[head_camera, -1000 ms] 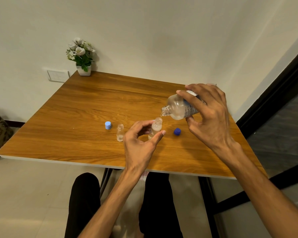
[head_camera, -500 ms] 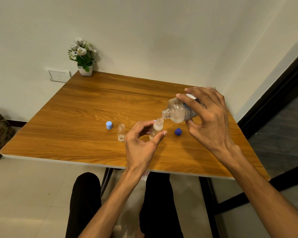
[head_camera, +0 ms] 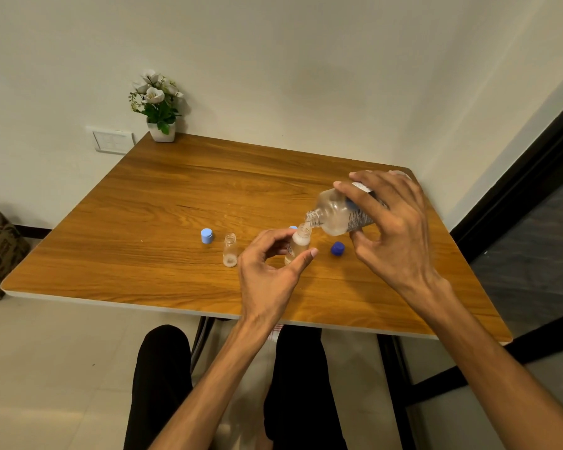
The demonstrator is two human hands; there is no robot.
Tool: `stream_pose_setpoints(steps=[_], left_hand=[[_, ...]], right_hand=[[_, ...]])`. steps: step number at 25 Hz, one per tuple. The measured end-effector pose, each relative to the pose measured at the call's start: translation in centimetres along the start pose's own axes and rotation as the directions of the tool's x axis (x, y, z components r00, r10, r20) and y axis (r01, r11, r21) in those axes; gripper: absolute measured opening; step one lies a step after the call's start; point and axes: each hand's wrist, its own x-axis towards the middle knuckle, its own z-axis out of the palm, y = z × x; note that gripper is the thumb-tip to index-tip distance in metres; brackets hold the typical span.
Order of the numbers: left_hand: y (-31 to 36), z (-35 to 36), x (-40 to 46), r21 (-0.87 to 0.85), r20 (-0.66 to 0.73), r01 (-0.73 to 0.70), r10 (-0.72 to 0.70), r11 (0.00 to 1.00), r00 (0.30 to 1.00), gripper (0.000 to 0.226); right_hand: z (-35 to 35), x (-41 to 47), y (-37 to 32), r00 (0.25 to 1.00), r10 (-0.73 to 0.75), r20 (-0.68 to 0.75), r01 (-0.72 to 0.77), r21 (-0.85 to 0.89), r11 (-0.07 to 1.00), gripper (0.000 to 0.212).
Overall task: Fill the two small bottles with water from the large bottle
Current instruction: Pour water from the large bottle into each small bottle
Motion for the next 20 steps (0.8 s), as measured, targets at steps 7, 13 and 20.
stream_pose_setpoints(steps=[7, 13, 20], left_hand=[[-1.2, 1.2, 0.7, 0.036, -0.015, 0.009, -0.009, 0.999, 1.0, 0.04], [-3.7, 3.1, 2.3, 0.182, 0.032, 0.098, -0.106, 0.978, 0.994, 0.044], [-7.1, 5.8, 3.8, 0.294, 0.131, 0.169, -0.215, 0.941, 0.968, 0.04]], right_hand=[[2.3, -2.5, -0.4, 0.973, 0.229, 0.01, -0.228, 0.146, 0.963, 0.082], [4.8, -5.0, -0.5, 0.845, 0.533, 0.032, -0.509, 0.35, 0.786, 0.086], [5.6, -7.1, -1.3, 0.722, 0.686, 0.09, -0.604, 0.566, 0.561, 0.08]])
